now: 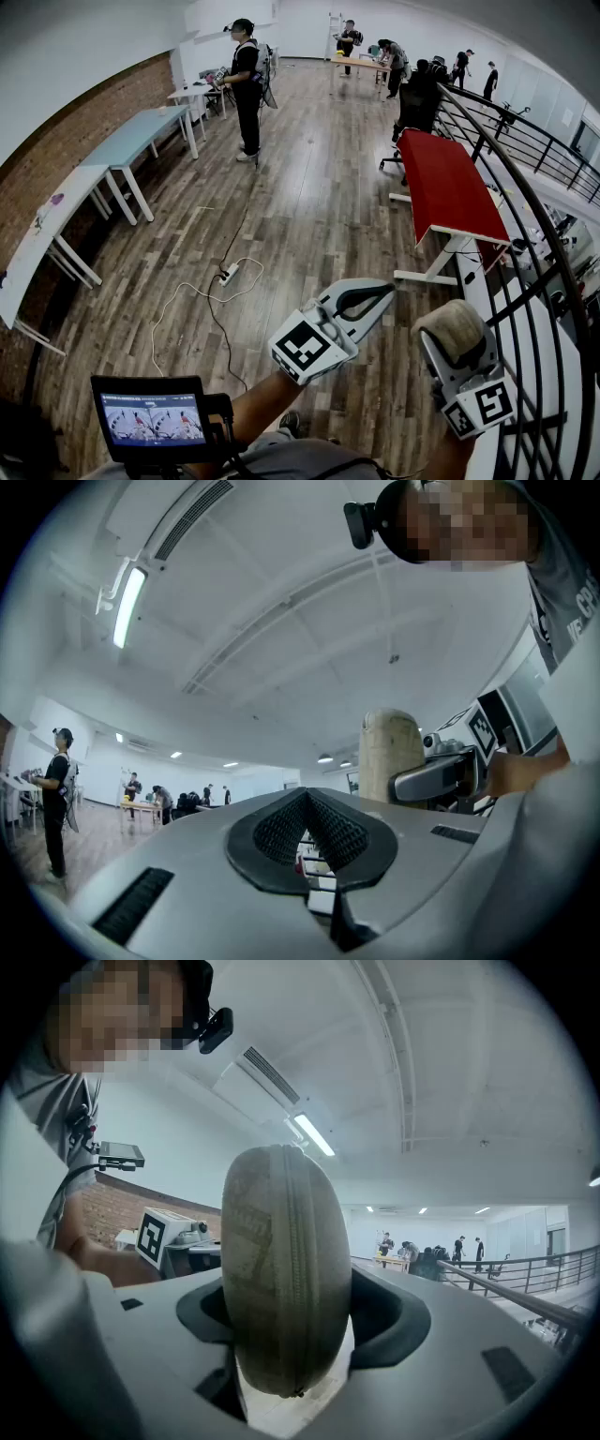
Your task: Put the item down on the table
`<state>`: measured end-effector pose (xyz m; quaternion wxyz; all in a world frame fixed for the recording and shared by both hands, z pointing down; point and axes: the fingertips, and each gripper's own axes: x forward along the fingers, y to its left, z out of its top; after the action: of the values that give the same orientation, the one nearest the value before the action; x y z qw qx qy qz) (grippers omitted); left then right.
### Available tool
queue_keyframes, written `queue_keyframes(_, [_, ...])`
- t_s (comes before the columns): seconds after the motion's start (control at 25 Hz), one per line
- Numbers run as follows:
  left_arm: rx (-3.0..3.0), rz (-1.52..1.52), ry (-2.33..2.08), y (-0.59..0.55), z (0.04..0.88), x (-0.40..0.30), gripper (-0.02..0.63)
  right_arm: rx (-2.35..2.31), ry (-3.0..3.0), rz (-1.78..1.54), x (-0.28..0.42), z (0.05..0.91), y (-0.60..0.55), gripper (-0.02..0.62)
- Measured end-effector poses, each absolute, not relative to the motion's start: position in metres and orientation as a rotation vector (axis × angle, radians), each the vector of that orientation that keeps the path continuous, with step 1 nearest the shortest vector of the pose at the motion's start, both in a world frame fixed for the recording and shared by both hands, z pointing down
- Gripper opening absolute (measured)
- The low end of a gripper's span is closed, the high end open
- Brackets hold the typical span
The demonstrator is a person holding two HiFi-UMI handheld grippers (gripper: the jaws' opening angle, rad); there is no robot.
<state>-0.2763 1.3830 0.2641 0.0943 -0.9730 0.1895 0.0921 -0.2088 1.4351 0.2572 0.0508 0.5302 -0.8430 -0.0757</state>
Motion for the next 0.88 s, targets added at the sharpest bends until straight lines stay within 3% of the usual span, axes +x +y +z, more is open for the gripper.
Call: queue_keyframes(0.88, [-2.932,0.227,0.570,1.358,0.284,-0.280,0.002,1.632,-2.597,-0.172,-0.214,0.270,1.410,0.290])
